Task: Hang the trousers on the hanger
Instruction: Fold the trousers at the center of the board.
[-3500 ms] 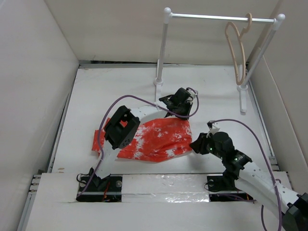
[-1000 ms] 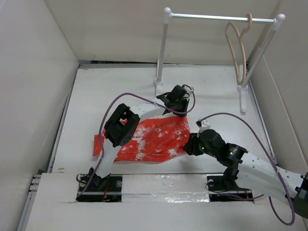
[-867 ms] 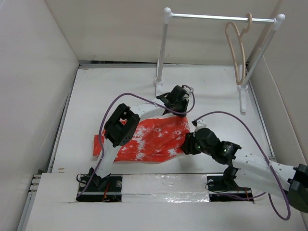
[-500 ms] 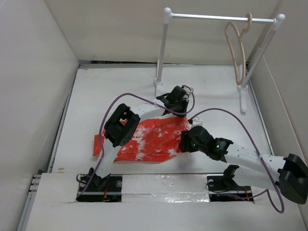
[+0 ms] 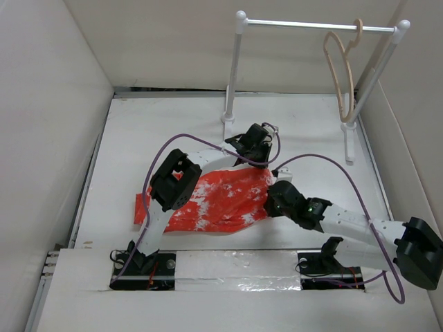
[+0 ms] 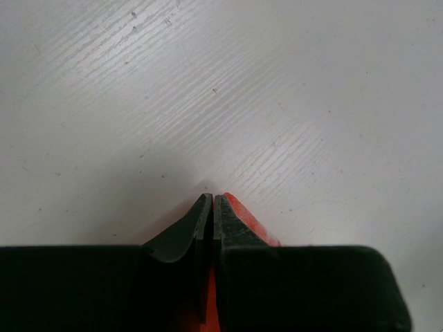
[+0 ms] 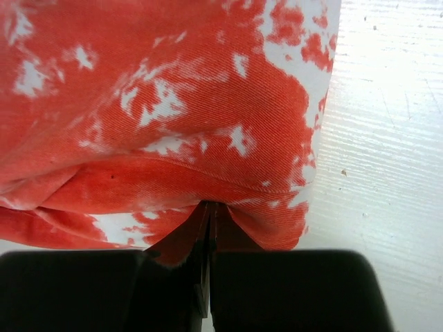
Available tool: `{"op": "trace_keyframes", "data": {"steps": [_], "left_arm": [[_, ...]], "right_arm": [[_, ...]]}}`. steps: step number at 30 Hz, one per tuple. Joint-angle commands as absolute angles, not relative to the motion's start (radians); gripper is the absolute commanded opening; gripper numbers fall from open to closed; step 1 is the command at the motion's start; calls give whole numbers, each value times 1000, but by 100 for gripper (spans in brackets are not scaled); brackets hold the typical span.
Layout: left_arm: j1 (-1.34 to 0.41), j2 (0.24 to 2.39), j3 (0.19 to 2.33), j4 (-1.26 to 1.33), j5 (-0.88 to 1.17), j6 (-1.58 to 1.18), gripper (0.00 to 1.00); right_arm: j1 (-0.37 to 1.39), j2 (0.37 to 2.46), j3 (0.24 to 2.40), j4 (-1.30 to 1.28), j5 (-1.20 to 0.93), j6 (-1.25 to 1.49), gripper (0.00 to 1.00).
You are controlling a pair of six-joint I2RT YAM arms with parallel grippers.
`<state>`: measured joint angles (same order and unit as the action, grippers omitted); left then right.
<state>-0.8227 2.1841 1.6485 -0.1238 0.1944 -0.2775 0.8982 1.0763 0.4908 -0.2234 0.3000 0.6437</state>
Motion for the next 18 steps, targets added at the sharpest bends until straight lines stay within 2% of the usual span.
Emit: {"op": "trace_keyframes", "data": {"steps": [1,8,15,16,18], "left_arm": [[-827,2125,1663,-138,195,-264,0],[-827,2138,1678,-147,169,-262,0],[-827,2140,1687,-132,-29,-310,0],[-827,2132,1687,-129,-43,-319,1],[-836,2111,1677,-112,-76,-330,18]], "right_arm": [[904,1037,480,-187,363,666,0],[923,901,449,-299,313,680,0],[933,683,426,-394,308,703,0],[933,667,428,-391,320,701,13],[933,678,451,-350,325,667,28]]}}
